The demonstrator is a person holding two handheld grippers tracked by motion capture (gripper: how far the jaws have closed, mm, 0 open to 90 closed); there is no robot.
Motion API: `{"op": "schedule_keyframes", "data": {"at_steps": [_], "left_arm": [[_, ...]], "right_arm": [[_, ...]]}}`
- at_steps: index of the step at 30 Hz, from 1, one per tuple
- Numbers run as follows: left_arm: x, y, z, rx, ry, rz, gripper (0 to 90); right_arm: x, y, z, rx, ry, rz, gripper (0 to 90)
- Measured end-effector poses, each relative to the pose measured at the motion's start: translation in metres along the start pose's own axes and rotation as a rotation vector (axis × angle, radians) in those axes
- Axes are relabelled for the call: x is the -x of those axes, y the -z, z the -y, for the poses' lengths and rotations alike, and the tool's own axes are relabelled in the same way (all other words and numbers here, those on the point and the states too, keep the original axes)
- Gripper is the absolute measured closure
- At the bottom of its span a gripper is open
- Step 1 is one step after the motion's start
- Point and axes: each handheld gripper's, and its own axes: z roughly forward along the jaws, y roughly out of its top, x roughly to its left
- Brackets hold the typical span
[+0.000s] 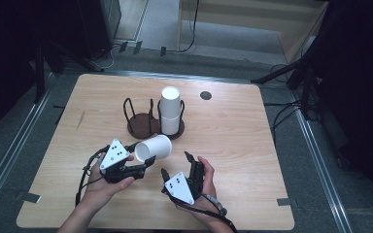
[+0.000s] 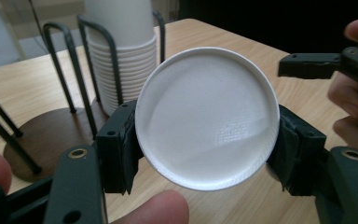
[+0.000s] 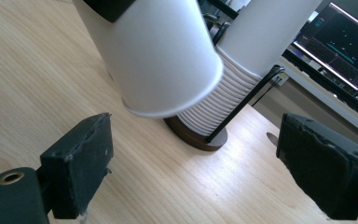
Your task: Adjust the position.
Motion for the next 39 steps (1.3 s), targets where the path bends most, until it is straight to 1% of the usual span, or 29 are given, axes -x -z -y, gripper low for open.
{"op": "schedule_keyframes", "data": {"at_steps": [4,5,6,7,8,9,10,11,13,14,16,19,21,22,23,24,26,27,28,29,30,32,33,34,35,37,38,39], "left_arm": [[-0.002,0.000,0.001,0.012,0.005,-0.009,34.2],[-0.002,-0.001,0.002,0.024,0.006,-0.009,34.2],[-0.002,-0.001,0.002,0.031,0.003,-0.010,34.2],[-0.002,-0.001,0.003,0.039,0.000,-0.014,34.1],[-0.002,-0.001,0.004,0.069,-0.007,-0.017,34.1],[-0.003,-0.002,0.004,0.084,0.001,-0.011,34.1],[-0.003,-0.002,0.004,0.084,0.001,-0.011,34.1],[-0.003,-0.001,0.005,0.103,0.015,-0.006,34.2],[-0.005,-0.001,0.006,0.128,0.016,-0.008,34.2],[-0.005,-0.001,0.006,0.128,0.016,-0.008,34.2],[-0.007,0.000,0.006,0.163,0.024,-0.001,34.2],[-0.009,0.000,0.008,0.217,0.028,0.017,34.3],[-0.009,0.000,0.008,0.229,0.022,0.016,34.4],[-0.009,-0.001,0.009,0.238,0.022,0.018,34.4],[-0.009,-0.001,0.009,0.238,0.022,0.018,34.4],[-0.009,-0.001,0.009,0.246,0.021,0.016,34.4],[-0.009,-0.003,0.011,0.291,0.024,0.019,34.5],[-0.009,-0.003,0.011,0.291,0.024,0.019,34.5],[-0.009,-0.003,0.012,0.297,0.017,0.015,34.5],[-0.009,-0.004,0.013,0.304,0.012,0.007,34.5],[-0.009,-0.004,0.013,0.304,0.012,0.007,34.5],[-0.009,-0.005,0.014,0.317,0.020,0.007,34.5],[-0.010,-0.005,0.015,0.326,0.025,0.005,34.5],[-0.010,-0.005,0.015,0.326,0.025,0.005,34.5],[-0.010,-0.004,0.015,0.339,0.034,0.004,34.5],[-0.011,-0.004,0.015,0.347,0.042,0.004,34.5],[-0.012,-0.004,0.015,0.354,0.044,0.001,34.4],[-0.012,-0.004,0.016,0.360,0.048,0.000,34.5]], "right_arm": [[0.002,-0.001,0.001,-0.009,-0.004,0.014,12.9],[0.002,-0.001,0.001,-0.009,-0.004,0.014,12.9],[0.002,-0.002,0.002,-0.012,0.000,0.025,13.6],[0.003,-0.002,0.002,-0.017,0.001,0.021,15.5],[0.003,-0.003,0.004,-0.024,0.000,0.018,16.1],[0.002,-0.003,0.005,-0.027,-0.002,0.021,16.2],[0.002,-0.003,0.005,-0.027,-0.002,0.021,16.2],[0.002,-0.004,0.006,-0.031,-0.008,0.021,16.2],[0.002,-0.006,0.006,-0.034,-0.017,0.019,16.2],[0.002,-0.006,0.006,-0.034,-0.017,0.019,16.2],[0.003,-0.007,0.007,-0.048,-0.042,0.005,19.1],[0.006,-0.010,0.008,-0.082,-0.081,0.011,20.1],[0.008,-0.010,0.009,-0.091,-0.089,0.021,20.1],[0.008,-0.011,0.009,-0.094,-0.097,0.018,20.1],[0.010,-0.011,0.010,-0.100,-0.120,0.013,20.1],[0.011,-0.012,0.010,-0.099,-0.124,0.017,20.2],[0.013,-0.011,0.010,-0.079,-0.141,0.016,21.5],[0.013,-0.011,0.010,-0.079,-0.141,0.016,21.5],[0.014,-0.011,0.011,-0.057,-0.158,0.008,22.2],[0.016,-0.010,0.011,-0.048,-0.193,-0.014,22.7],[0.016,-0.010,0.011,-0.048,-0.193,-0.014,22.7],[0.017,-0.010,0.011,-0.038,-0.231,-0.042,22.7],[0.018,-0.011,0.013,-0.034,-0.249,-0.045,22.7],[0.018,-0.011,0.013,-0.034,-0.249,-0.045,22.7],[0.018,-0.012,0.015,-0.031,-0.255,-0.036,22.6],[0.019,-0.012,0.015,-0.029,-0.260,-0.026,21.9],[0.019,-0.011,0.015,-0.031,-0.274,-0.017,20.1],[0.019,-0.011,0.015,-0.036,-0.291,0.004,17.7]]}}
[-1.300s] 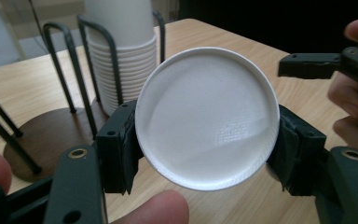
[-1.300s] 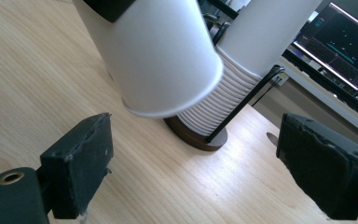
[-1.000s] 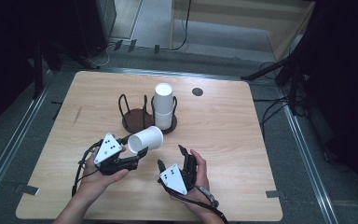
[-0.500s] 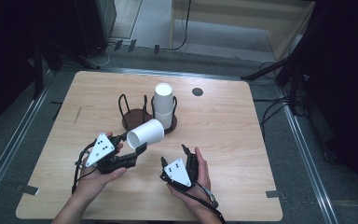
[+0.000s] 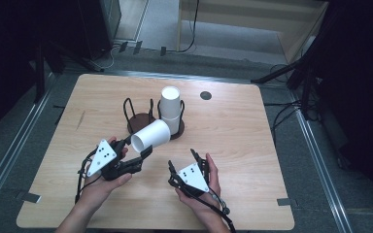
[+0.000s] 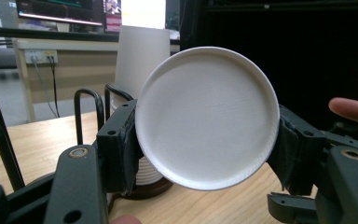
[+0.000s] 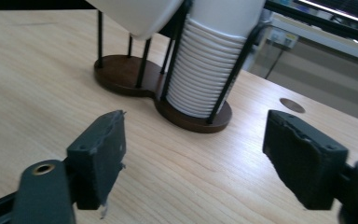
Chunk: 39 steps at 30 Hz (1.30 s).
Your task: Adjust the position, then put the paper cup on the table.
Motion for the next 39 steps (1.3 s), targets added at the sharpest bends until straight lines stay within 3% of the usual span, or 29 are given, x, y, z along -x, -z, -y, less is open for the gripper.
{"op": "schedule_keyframes", "data": {"at_steps": [1,2,3,4,7,9,10,11,13,14,15,16,17,18,19,26,31,32,37,39], "left_arm": [[0.000,0.000,0.000,0.006,0.001,-0.002,34.5],[-0.001,-0.001,0.003,0.025,-0.002,-0.008,34.5],[-0.001,-0.001,0.003,0.025,-0.002,-0.008,34.5],[0.000,-0.001,0.006,0.042,-0.027,-0.014,34.5],[0.000,-0.001,0.007,0.046,-0.028,-0.009,34.5],[0.001,-0.002,0.008,0.048,-0.017,-0.003,34.5],[0.001,-0.002,0.008,0.050,-0.014,-0.001,34.5],[0.001,-0.002,0.008,0.052,-0.013,0.001,34.5],[0.002,-0.001,0.007,0.068,-0.008,0.000,34.6],[0.001,-0.001,0.007,0.073,-0.007,-0.002,34.7],[0.001,-0.001,0.007,0.073,-0.007,-0.002,34.7],[0.002,-0.001,0.007,0.077,-0.007,-0.002,34.7],[0.002,-0.001,0.007,0.078,-0.006,-0.002,34.7],[0.002,-0.001,0.007,0.078,-0.006,-0.002,34.7],[0.003,-0.002,0.008,0.081,-0.005,0.000,34.7],[0.003,-0.005,0.009,0.094,0.003,0.004,34.7],[0.004,-0.007,0.008,0.102,0.000,0.005,34.7],[0.005,-0.007,0.008,0.103,-0.005,0.007,34.7],[0.004,-0.007,0.008,0.113,0.001,0.005,34.7],[0.004,-0.007,0.008,0.117,0.001,0.004,34.7]], "right_arm": [[0.000,0.001,-0.001,-0.010,-0.016,0.012,17.3],[0.002,0.001,-0.003,-0.030,-0.073,-0.007,15.3],[0.002,0.001,-0.003,-0.030,-0.073,-0.007,15.3],[0.006,0.002,-0.004,-0.041,-0.139,-0.020,12.6],[0.008,0.004,-0.006,-0.047,-0.169,-0.021,12.1],[0.011,0.005,-0.008,-0.045,-0.212,-0.027,11.1],[0.014,0.006,-0.010,-0.048,-0.264,-0.038,9.8],[0.014,0.006,-0.010,-0.048,-0.264,-0.038,9.8],[0.020,0.007,-0.014,-0.074,-0.424,-0.107,7.8],[0.021,0.008,-0.016,-0.076,-0.464,-0.125,7.1],[0.021,0.008,-0.016,-0.076,-0.464,-0.125,7.1],[0.023,0.010,-0.020,-0.068,-0.530,-0.151,4.8],[0.024,0.011,-0.022,-0.065,-0.559,-0.160,4.6],[0.024,0.011,-0.022,-0.065,-0.559,-0.160,4.6],[0.025,0.013,-0.028,-0.055,-0.624,-0.181,3.7],[0.023,0.016,-0.047,0.002,-0.676,-0.164,2.1],[0.017,0.012,-0.050,-0.007,-0.694,-0.139,1.6],[0.014,0.009,-0.051,-0.009,-0.720,-0.140,1.4],[0.012,0.006,-0.056,-0.005,-0.762,-0.150,1.4],[0.013,0.004,-0.060,0.005,-0.817,-0.171,0.4]]}}
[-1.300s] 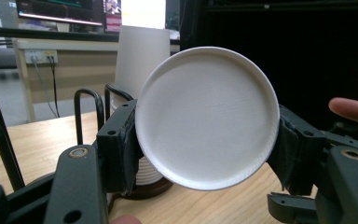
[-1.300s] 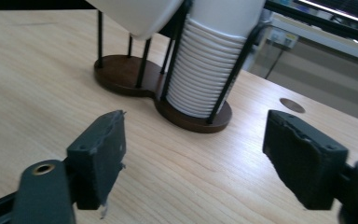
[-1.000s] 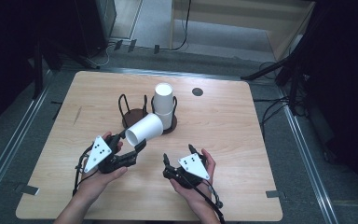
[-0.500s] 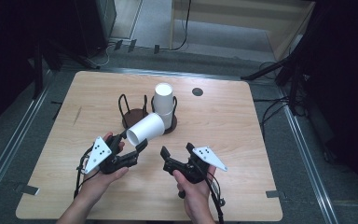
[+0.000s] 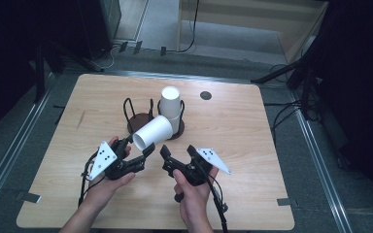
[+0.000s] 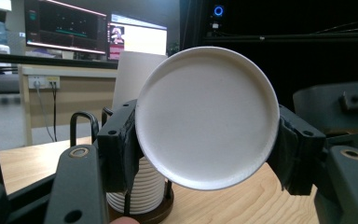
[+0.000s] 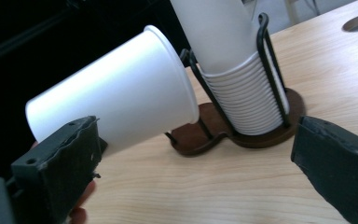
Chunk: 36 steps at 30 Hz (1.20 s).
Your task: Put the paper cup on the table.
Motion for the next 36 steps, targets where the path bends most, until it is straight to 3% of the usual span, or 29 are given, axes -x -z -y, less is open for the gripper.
{"op": "schedule_keyframes", "data": {"at_steps": [2,3,7,13,16,23,26,29,30,31,32,33,36], "left_arm": [[0.000,0.000,0.000,0.001,-0.007,0.003,34.7],[0.001,0.000,0.000,0.005,-0.006,0.000,34.7],[0.002,0.000,0.000,0.011,-0.009,0.003,34.7],[0.003,-0.001,0.001,0.008,-0.012,0.008,34.7],[0.005,-0.002,0.001,0.012,-0.016,0.010,34.7],[0.008,-0.002,0.001,0.008,-0.027,0.021,34.7],[0.008,-0.003,0.002,0.008,-0.026,0.021,34.7],[0.008,-0.003,0.002,0.009,-0.026,0.023,34.7],[0.008,-0.003,0.002,0.009,-0.026,0.023,34.7],[0.009,-0.004,0.003,0.006,-0.028,0.024,34.7],[0.009,-0.004,0.003,0.006,-0.028,0.024,34.7],[0.009,-0.004,0.003,0.005,-0.028,0.024,34.7],[0.010,-0.005,0.003,0.008,-0.032,0.026,34.7]], "right_arm": [[0.000,0.000,-0.001,-0.001,-0.015,-0.005,0.3],[-0.002,-0.002,-0.001,-0.003,-0.054,-0.020,0.0],[-0.003,-0.004,-0.001,-0.014,-0.097,-0.038,0.0],[-0.007,-0.010,-0.001,-0.022,-0.201,-0.074,0.0],[-0.008,-0.011,-0.002,-0.022,-0.224,-0.086,0.0],[-0.004,-0.018,-0.003,-0.032,-0.391,-0.132,0.0],[-0.003,-0.019,-0.003,-0.028,-0.431,-0.147,0.0],[-0.002,-0.021,-0.005,-0.027,-0.515,-0.181,0.0],[-0.002,-0.021,-0.005,-0.027,-0.515,-0.181,0.0],[-0.001,-0.022,-0.006,-0.030,-0.553,-0.183,0.0],[-0.001,-0.022,-0.006,-0.030,-0.553,-0.183,0.0],[0.000,-0.024,-0.006,-0.035,-0.600,-0.183,0.0],[0.001,-0.026,-0.007,-0.045,-0.642,-0.186,0.0]]}}
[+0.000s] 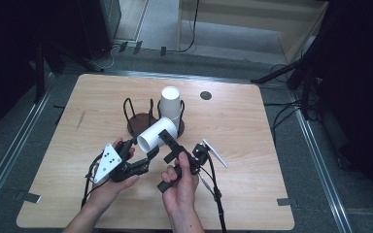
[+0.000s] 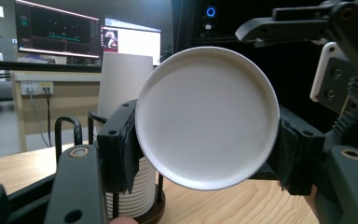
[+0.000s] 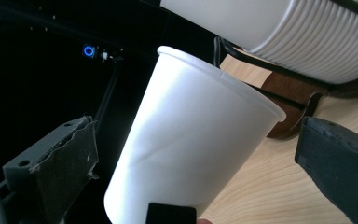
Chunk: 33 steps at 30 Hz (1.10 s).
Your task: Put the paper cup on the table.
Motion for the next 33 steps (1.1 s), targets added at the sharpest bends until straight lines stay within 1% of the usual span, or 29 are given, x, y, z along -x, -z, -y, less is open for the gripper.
{"op": "schedule_keyframes", "data": {"at_steps": [2,3,5,9,10,12,13,14,16,17,18,22,25,26,28,30,31,32,33], "left_arm": [[0.000,0.000,0.000,-0.002,-0.006,0.003,34.7],[0.000,0.000,0.000,-0.002,-0.006,0.003,34.7],[0.001,0.000,0.000,-0.005,-0.007,0.005,34.7],[0.002,0.000,0.001,-0.006,-0.011,0.009,34.7],[0.003,-0.001,0.001,-0.008,-0.011,0.015,34.7],[0.003,-0.001,0.002,-0.011,-0.017,0.017,34.7],[0.003,-0.001,0.002,-0.011,-0.017,0.017,34.7],[0.003,-0.001,0.002,-0.011,-0.017,0.017,34.7],[0.004,-0.001,0.002,-0.015,-0.019,0.020,34.7],[0.005,-0.001,0.002,-0.015,-0.019,0.021,34.7],[0.005,-0.001,0.002,-0.015,-0.019,0.021,34.7],[0.006,-0.002,0.003,-0.020,-0.023,0.027,34.7],[0.007,-0.002,0.003,-0.020,-0.021,0.029,34.7],[0.007,-0.003,0.004,-0.022,-0.023,0.030,34.7],[0.007,-0.003,0.004,-0.025,-0.023,0.030,34.7],[0.007,-0.003,0.004,-0.027,-0.025,0.030,34.7],[0.007,-0.002,0.004,-0.032,-0.029,0.029,34.6],[0.007,-0.002,0.004,-0.032,-0.031,0.027,34.6],[0.006,-0.002,0.004,-0.027,-0.030,0.026,34.5]], "right_arm": [[0.002,-0.003,-0.001,-0.002,-0.041,-0.004,0.0],[0.002,-0.003,-0.001,-0.002,-0.041,-0.004,0.0],[0.003,-0.005,-0.001,-0.007,-0.070,-0.008,0.0],[0.004,-0.007,-0.002,-0.010,-0.087,-0.009,0.0],[0.006,-0.008,-0.002,-0.009,-0.108,-0.012,0.0],[0.007,-0.010,-0.003,-0.014,-0.126,-0.016,0.0],[0.007,-0.011,-0.003,-0.025,-0.153,-0.024,0.0],[0.007,-0.011,-0.003,-0.025,-0.153,-0.024,0.0],[0.008,-0.013,-0.003,-0.029,-0.184,-0.027,0.0],[0.010,-0.014,-0.004,-0.029,-0.192,-0.029,0.0],[0.010,-0.014,-0.004,-0.029,-0.192,-0.029,0.0],[0.014,-0.017,-0.007,-0.041,-0.221,-0.031,0.0],[0.016,-0.018,-0.007,-0.039,-0.225,-0.032,0.0],[0.017,-0.019,-0.007,-0.039,-0.236,-0.038,0.0],[0.018,-0.020,-0.007,-0.034,-0.238,-0.035,0.5],[0.019,-0.021,-0.008,-0.034,-0.245,-0.034,3.5],[0.019,-0.021,-0.007,-0.035,-0.246,-0.037,6.6],[0.019,-0.021,-0.007,-0.035,-0.246,-0.037,6.6],[0.020,-0.021,-0.007,-0.033,-0.243,-0.037,11.5]]}}
